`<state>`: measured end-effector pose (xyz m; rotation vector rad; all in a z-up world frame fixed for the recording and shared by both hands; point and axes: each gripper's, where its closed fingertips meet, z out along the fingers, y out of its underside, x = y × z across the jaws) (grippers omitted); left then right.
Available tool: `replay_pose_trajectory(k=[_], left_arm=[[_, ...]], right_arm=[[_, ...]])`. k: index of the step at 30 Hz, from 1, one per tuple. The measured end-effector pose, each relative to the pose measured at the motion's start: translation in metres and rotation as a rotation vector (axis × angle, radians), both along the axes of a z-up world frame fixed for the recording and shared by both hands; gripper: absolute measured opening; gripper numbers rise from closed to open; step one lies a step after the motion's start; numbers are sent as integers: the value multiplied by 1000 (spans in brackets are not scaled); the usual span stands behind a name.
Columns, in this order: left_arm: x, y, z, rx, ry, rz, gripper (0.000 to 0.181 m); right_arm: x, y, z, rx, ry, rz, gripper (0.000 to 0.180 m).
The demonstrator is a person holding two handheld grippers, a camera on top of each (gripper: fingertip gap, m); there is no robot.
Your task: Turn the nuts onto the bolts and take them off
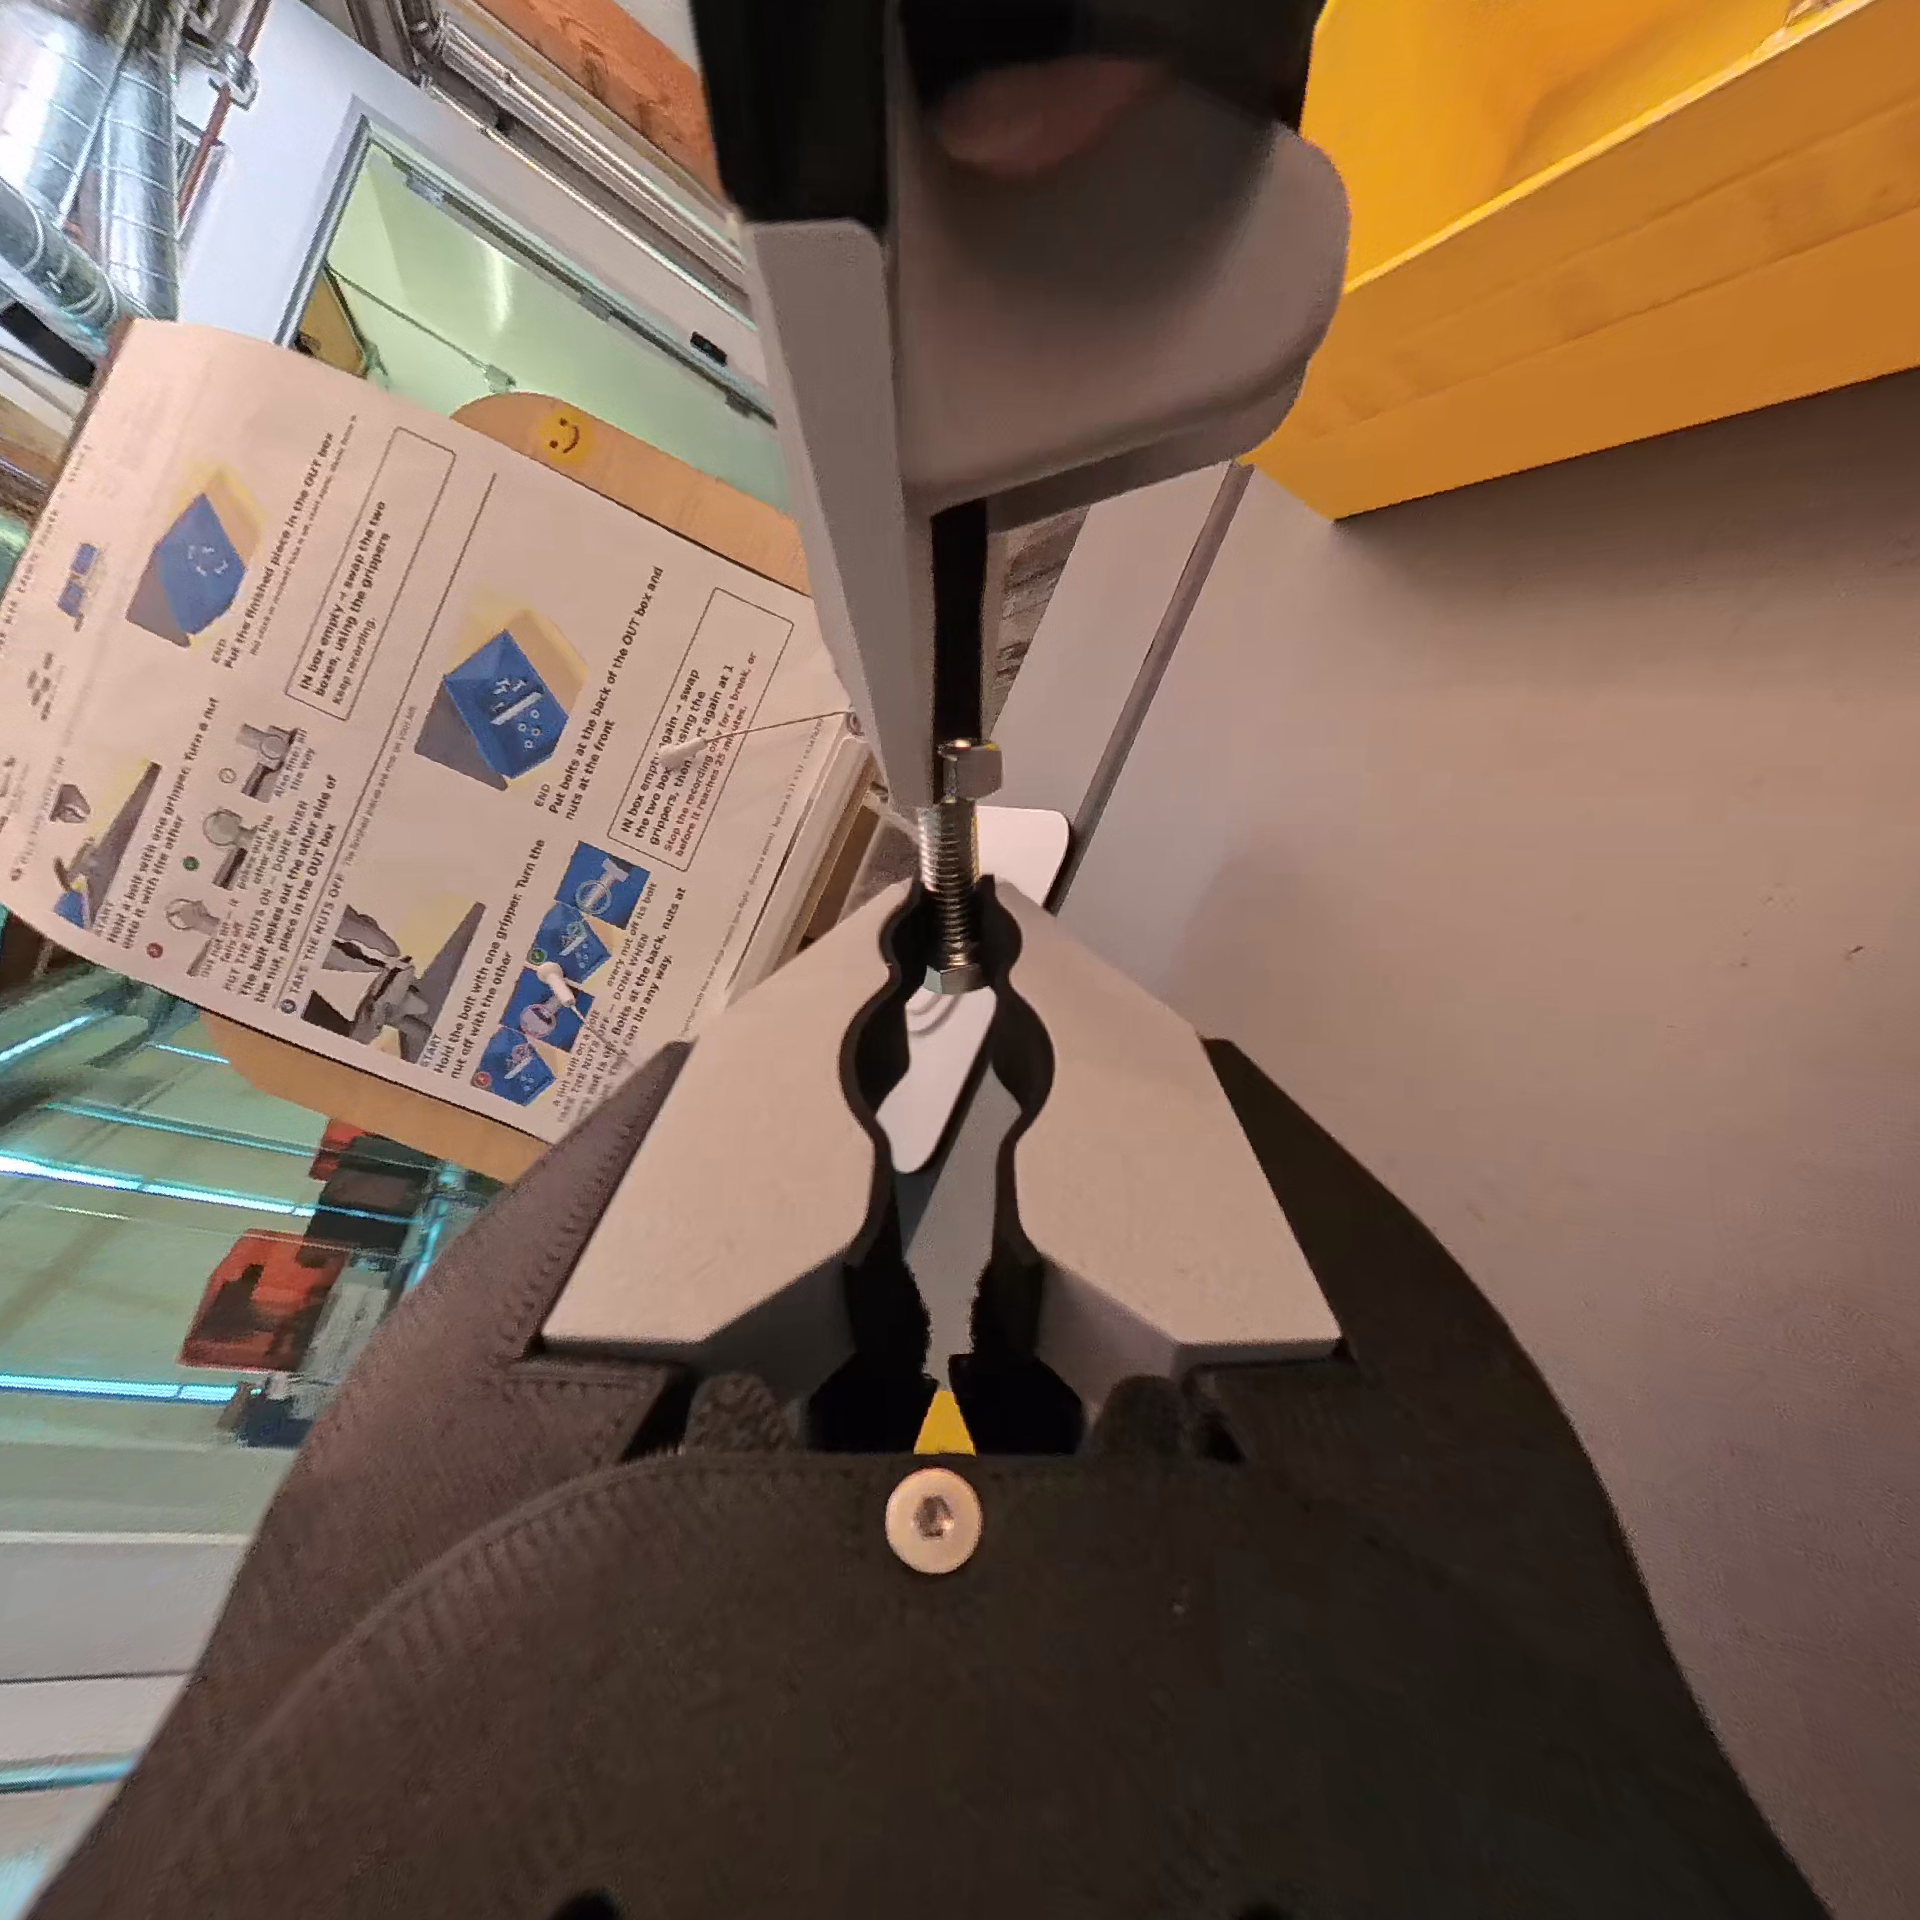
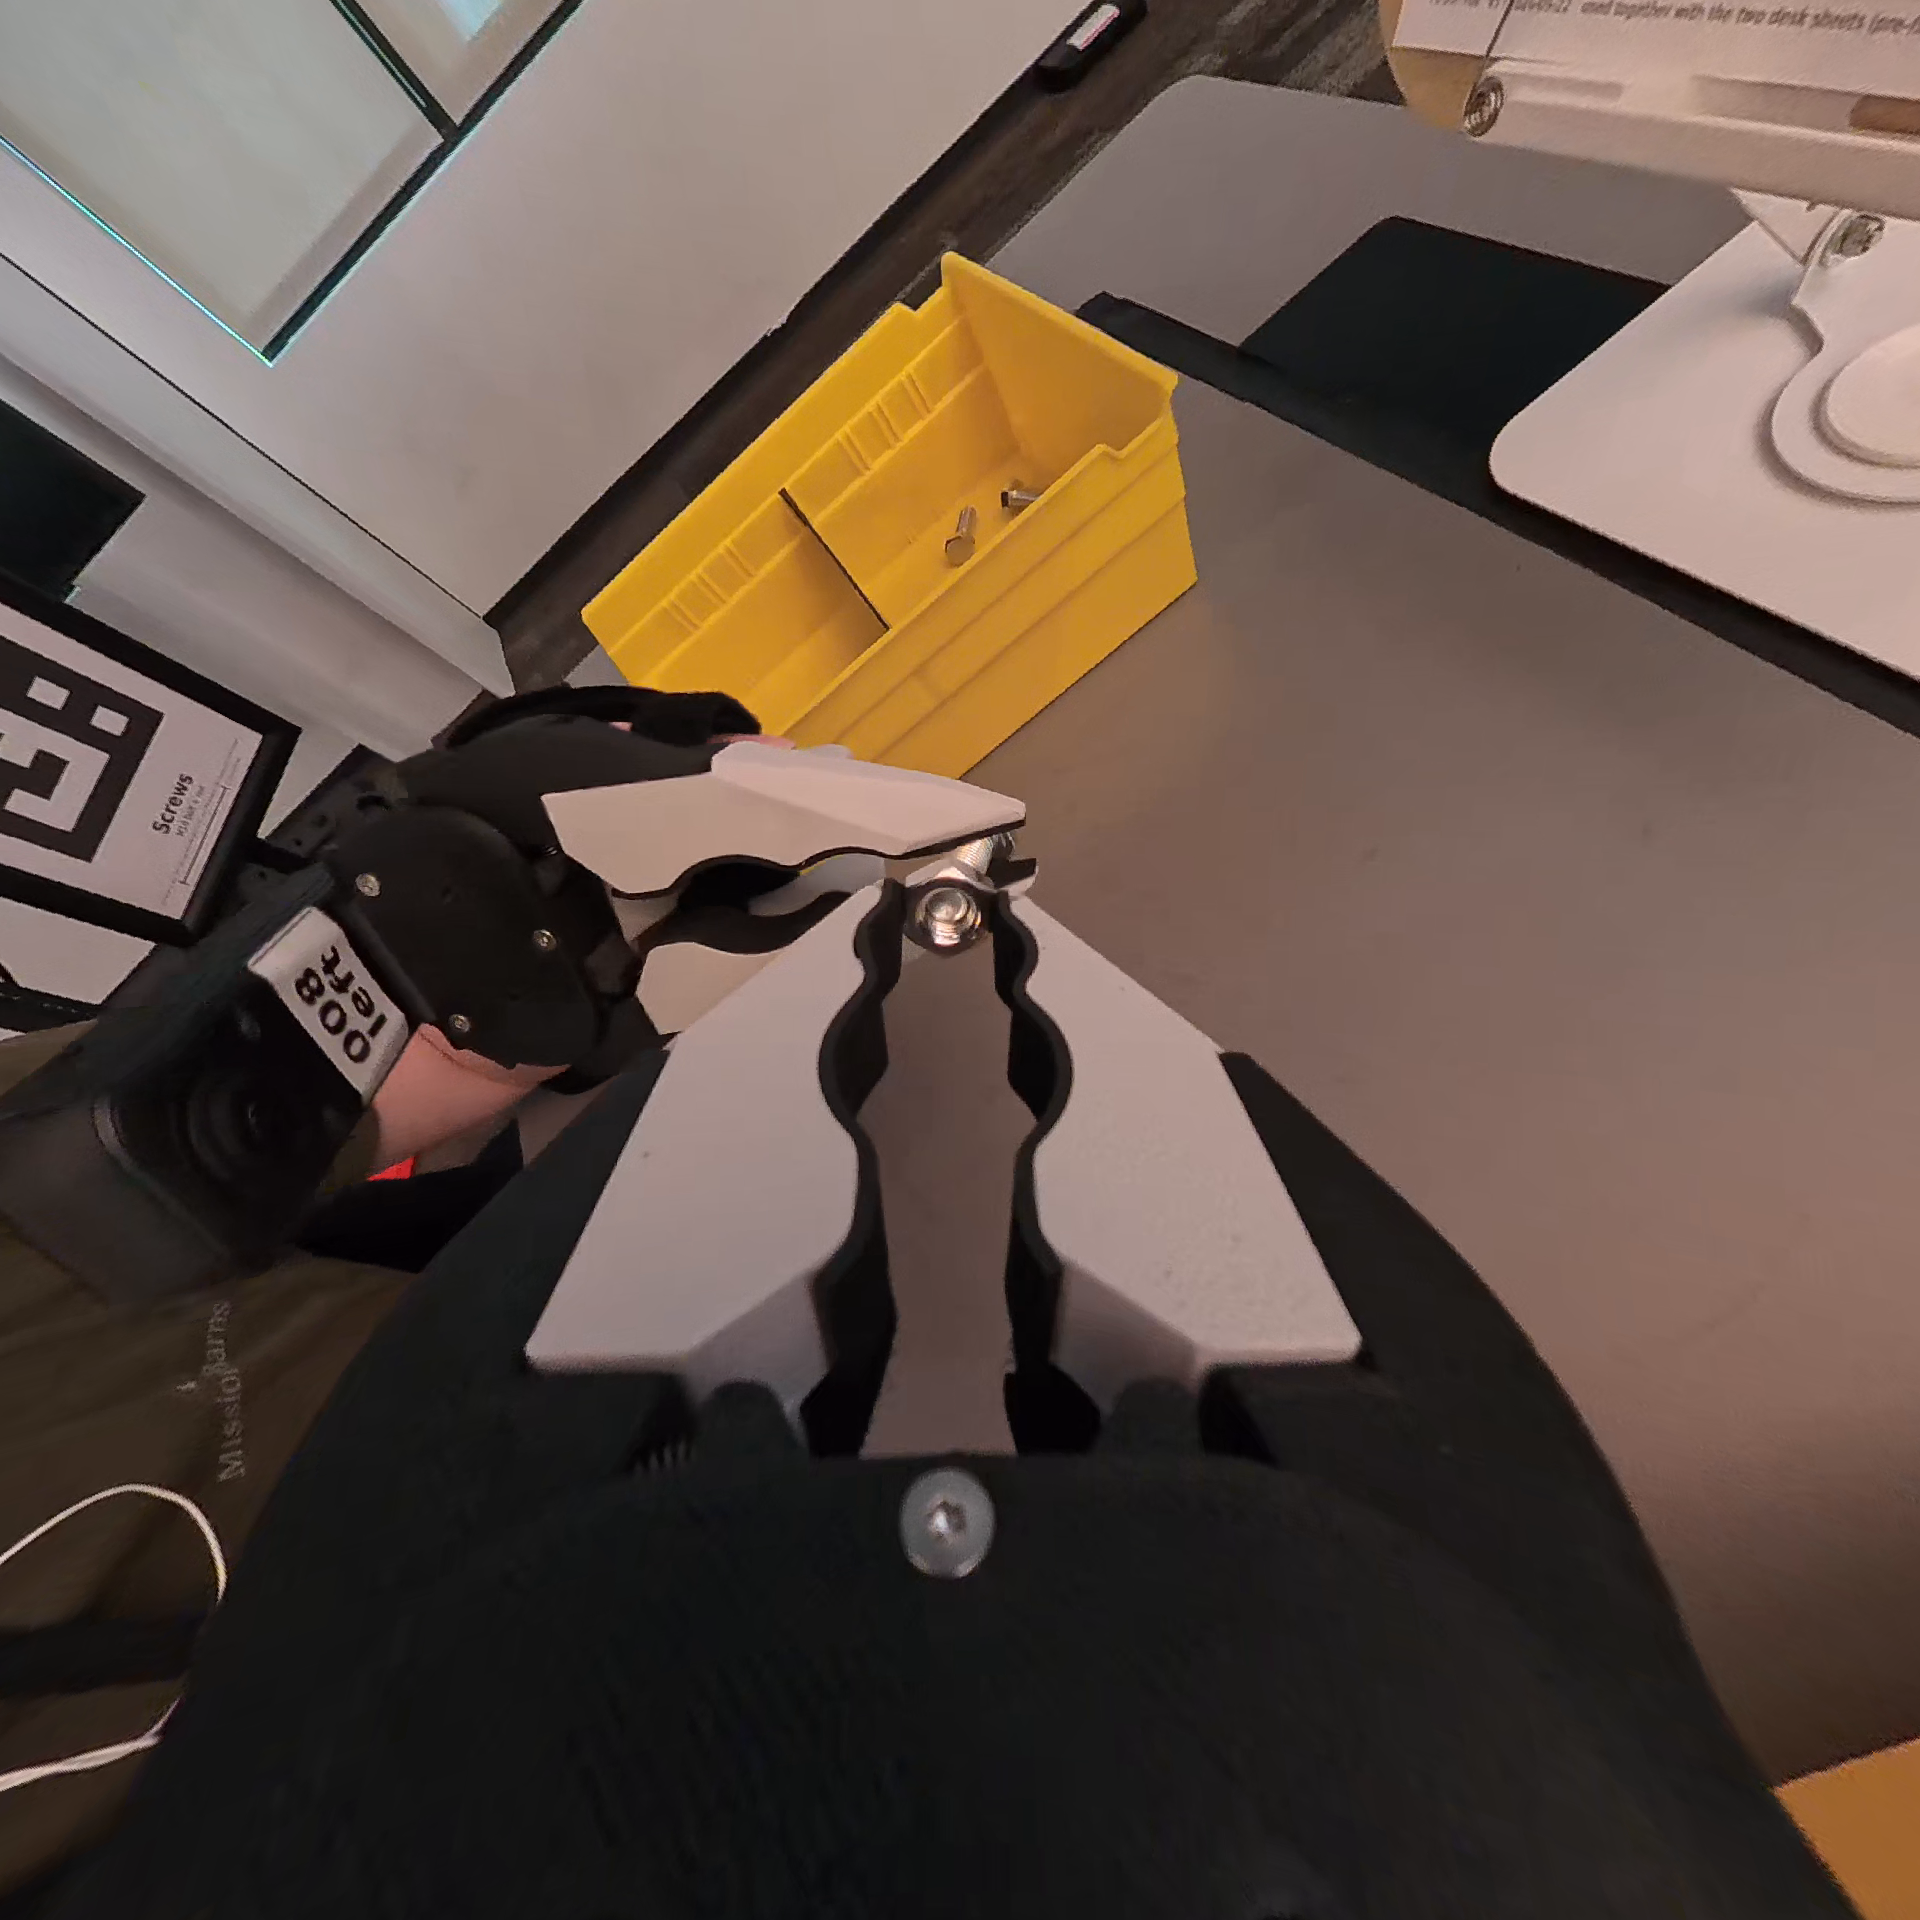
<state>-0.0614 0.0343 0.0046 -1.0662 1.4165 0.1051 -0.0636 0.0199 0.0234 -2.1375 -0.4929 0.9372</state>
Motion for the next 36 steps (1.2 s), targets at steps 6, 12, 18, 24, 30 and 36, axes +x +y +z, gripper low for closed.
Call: replay_pose_trajectory(k=[6,12,18,24,30,36], left_arm=[[3,-4,1,-114,-62,-50,7],[3,-5,0,-205,-107,-79,7],[3,-5,0,-237,-127,-95,7],[7,-18,10,-541,-291,-227,7],[1,-35,45,-824,-544,-429,7],[-5,-36,55,-889,-587,-482,7]], right_arm=[[-1,0,2,21,-1,10,18],[-2,0,-1,32,-35,17,16],[0,0,5,124,-92,40,16],[-11,-11,66,489,141,144,16],[-26,-11,72,640,282,213,16],[-30,-10,75,596,452,231,15]])
